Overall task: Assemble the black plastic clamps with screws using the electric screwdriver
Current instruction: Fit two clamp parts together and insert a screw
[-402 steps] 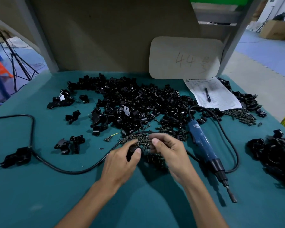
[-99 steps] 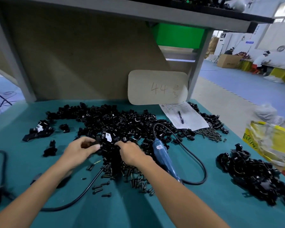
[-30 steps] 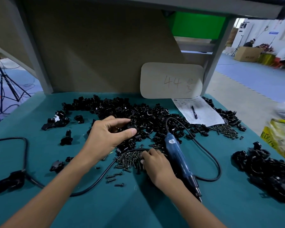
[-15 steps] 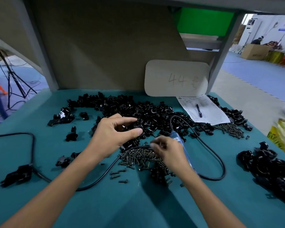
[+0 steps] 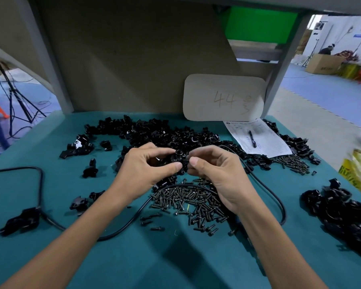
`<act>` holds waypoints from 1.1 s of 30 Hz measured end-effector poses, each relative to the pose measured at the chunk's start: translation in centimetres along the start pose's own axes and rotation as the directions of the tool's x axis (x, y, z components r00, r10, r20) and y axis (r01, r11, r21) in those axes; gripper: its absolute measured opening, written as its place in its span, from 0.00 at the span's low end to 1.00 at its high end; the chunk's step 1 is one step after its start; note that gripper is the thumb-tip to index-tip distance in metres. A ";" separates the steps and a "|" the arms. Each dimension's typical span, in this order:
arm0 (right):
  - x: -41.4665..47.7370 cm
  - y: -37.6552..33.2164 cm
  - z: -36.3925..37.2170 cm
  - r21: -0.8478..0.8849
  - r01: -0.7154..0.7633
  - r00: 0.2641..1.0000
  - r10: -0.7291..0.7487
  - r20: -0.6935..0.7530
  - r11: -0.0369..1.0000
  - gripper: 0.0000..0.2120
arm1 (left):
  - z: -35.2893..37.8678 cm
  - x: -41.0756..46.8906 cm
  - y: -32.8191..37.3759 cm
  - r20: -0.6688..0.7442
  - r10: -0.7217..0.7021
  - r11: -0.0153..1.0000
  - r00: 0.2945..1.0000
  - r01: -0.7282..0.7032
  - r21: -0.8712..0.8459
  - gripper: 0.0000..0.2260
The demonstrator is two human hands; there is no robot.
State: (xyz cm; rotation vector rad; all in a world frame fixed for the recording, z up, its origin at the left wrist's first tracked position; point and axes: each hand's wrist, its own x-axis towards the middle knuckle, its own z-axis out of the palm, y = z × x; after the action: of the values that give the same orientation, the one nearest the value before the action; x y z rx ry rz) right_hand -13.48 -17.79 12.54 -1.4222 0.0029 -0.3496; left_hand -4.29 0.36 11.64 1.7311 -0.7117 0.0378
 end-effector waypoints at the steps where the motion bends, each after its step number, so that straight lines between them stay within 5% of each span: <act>1: 0.1 -0.1 -0.1 -0.028 -0.002 1.000 0.003 0.019 1.000 0.06 | -0.1 -0.1 0.0 0.012 0.005 1.000 1.000 -0.005 0.001 0.13; 14: 0.4 0.2 -0.6 -0.103 -0.056 0.995 0.064 0.076 0.993 0.05 | -0.3 -0.7 0.3 0.002 0.054 0.996 0.999 -0.054 0.076 0.16; 20: 0.4 -0.9 -0.4 -0.615 0.103 0.982 0.020 0.189 0.782 0.14 | -0.2 -0.7 0.8 0.013 0.113 0.987 0.993 -0.114 0.114 0.16; 24: 0.5 -1.8 -0.6 -0.602 0.092 0.940 0.130 0.315 0.793 0.15 | -0.4 -0.8 0.9 0.029 0.129 0.985 0.991 -0.131 0.115 0.15; 33: 0.4 -1.8 -1.0 -0.568 0.088 0.931 0.134 0.338 0.819 0.19 | -0.3 -1.3 1.4 0.071 0.105 0.988 0.992 -0.112 0.108 0.16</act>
State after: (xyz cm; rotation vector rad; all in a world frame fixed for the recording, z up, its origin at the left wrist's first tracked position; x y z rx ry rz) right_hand -13.76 -19.03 14.21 -2.0789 -0.1934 -0.0476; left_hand -5.90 1.04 12.50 1.8058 -0.8659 0.0980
